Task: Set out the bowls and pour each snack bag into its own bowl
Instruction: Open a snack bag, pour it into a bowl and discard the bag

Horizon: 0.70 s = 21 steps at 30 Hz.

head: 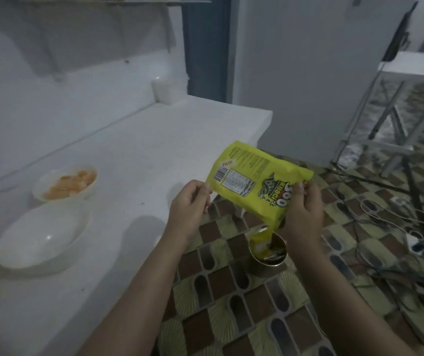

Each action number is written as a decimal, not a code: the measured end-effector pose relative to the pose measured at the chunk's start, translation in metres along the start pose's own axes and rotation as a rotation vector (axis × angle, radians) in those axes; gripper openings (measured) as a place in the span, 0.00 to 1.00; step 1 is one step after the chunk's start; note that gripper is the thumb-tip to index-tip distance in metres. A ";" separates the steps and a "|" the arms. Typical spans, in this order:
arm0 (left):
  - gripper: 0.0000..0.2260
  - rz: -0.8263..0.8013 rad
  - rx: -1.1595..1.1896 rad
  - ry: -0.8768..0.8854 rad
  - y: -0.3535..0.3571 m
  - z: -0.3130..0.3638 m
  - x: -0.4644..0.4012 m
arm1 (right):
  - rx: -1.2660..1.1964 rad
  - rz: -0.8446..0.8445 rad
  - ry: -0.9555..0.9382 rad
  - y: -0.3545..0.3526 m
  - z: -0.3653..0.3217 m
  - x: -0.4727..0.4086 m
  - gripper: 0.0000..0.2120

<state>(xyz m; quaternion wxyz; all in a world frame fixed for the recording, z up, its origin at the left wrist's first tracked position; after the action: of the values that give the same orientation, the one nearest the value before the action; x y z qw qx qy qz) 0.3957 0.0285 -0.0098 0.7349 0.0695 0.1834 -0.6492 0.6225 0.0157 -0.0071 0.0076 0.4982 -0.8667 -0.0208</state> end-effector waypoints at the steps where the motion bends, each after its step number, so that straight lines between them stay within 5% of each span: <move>1: 0.09 -0.047 -0.002 -0.022 0.018 -0.007 -0.003 | -0.005 0.028 0.030 -0.012 0.008 -0.008 0.10; 12: 0.06 -0.319 -0.078 -0.124 0.153 -0.088 -0.055 | 0.025 0.300 0.196 -0.092 0.077 -0.092 0.10; 21: 0.05 -0.559 -0.120 -0.297 0.238 -0.186 -0.105 | 0.134 0.366 0.475 -0.111 0.172 -0.169 0.06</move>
<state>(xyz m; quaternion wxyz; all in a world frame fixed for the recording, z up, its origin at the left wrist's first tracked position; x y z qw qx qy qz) 0.5862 0.2242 -0.1766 0.5498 -0.1224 0.1239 -0.8170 0.7978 0.1105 -0.1825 0.1808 0.3241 -0.9155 0.1552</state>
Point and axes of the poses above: each hand's wrist, its own x-axis away from the middle knuckle, its own y-axis out of the palm, z = x × y, the point moved 5 cm from there along -x, towards the middle knuckle, and after that the axes turned 11 degrees about y, right-handed, at the moved point
